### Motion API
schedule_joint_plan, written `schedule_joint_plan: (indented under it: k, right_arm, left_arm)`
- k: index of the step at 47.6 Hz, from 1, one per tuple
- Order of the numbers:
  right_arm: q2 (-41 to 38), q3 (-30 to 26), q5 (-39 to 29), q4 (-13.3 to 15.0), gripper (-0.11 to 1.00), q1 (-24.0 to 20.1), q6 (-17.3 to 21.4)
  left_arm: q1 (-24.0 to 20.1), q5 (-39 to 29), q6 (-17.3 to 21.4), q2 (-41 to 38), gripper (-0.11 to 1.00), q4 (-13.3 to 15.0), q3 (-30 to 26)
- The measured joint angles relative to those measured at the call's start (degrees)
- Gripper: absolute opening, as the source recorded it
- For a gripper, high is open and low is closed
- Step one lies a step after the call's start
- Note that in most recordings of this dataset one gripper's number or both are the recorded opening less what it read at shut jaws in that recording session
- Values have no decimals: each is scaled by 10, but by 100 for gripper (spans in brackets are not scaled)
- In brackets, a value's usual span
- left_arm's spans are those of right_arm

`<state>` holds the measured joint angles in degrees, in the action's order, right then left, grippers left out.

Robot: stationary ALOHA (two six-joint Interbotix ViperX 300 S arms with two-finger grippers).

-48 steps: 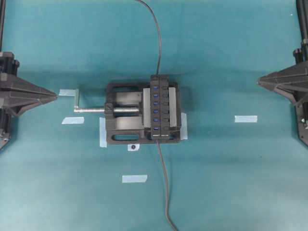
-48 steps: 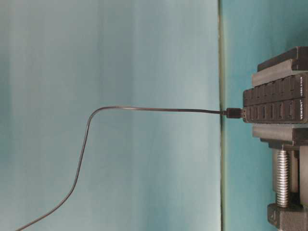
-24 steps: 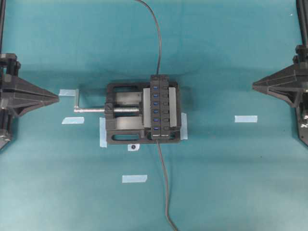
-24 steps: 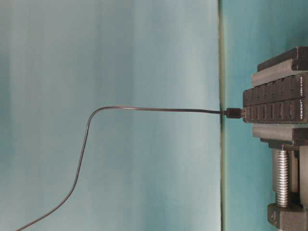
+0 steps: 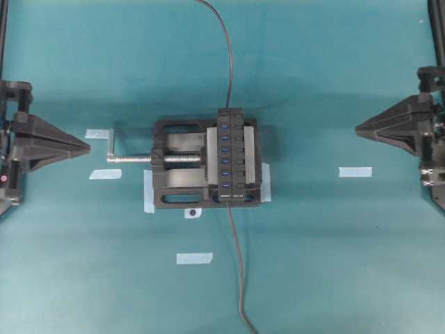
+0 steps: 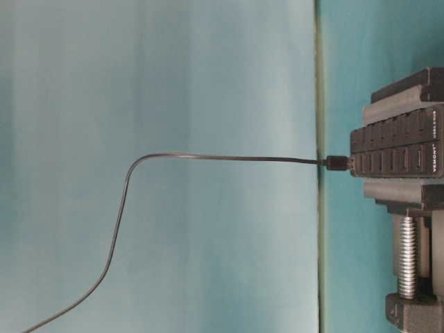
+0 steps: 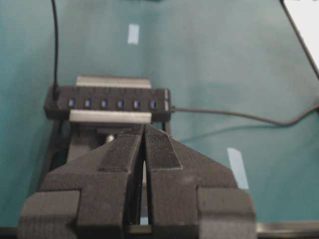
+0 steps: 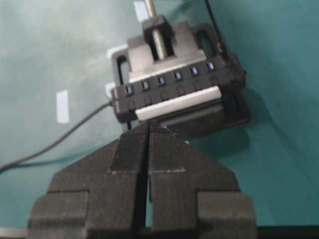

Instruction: Insert the USB into the center port of the fixed hub

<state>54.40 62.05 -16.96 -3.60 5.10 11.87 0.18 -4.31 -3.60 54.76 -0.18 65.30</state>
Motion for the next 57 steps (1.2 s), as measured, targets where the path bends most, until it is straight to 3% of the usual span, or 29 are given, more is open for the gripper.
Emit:
schedule_joint_plan:
  k: [29,57]
  right_arm:
    - [-106,-67,-87,27,0,25,-1]
    - [-213,-121,-95,48,0,57,-1]
  left_arm:
    - [-1,-40,-16,-31,2,0,-14]
    - [-1,-69,-16,-33,2,0,-16]
